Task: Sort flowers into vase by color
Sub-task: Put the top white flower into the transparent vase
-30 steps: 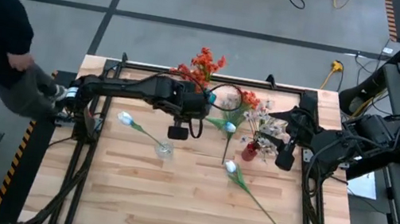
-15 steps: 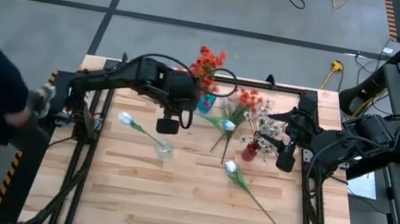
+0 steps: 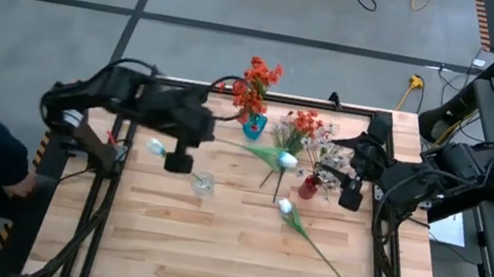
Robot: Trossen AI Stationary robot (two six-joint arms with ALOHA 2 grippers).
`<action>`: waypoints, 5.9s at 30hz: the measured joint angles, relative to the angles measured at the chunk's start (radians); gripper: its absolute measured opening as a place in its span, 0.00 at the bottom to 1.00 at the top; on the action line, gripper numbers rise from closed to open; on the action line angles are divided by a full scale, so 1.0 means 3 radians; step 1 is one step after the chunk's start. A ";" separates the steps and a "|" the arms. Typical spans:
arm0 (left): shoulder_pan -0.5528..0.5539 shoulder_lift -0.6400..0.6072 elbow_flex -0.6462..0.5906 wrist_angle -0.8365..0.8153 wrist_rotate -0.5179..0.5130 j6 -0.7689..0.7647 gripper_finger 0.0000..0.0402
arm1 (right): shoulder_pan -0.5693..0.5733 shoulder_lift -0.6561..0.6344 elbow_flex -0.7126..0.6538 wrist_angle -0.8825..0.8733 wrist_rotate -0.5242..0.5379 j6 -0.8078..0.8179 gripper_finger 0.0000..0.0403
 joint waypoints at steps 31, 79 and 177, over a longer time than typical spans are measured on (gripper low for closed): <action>-0.0506 -0.1684 -0.3651 0.5160 -0.0383 0.1409 0.00 | 0.0285 0.0056 -0.0760 0.2024 0.0412 -0.1419 0.64; -0.0510 -0.1150 -0.3663 0.5930 -0.0245 0.1513 0.00 | -0.0164 0.0568 -0.1932 0.6254 -0.0736 -0.2838 0.05; -0.3328 -0.1695 -0.3629 0.2868 -0.4393 -0.0645 0.39 | -0.1165 0.2073 0.0142 0.3243 -0.1756 -0.0703 0.04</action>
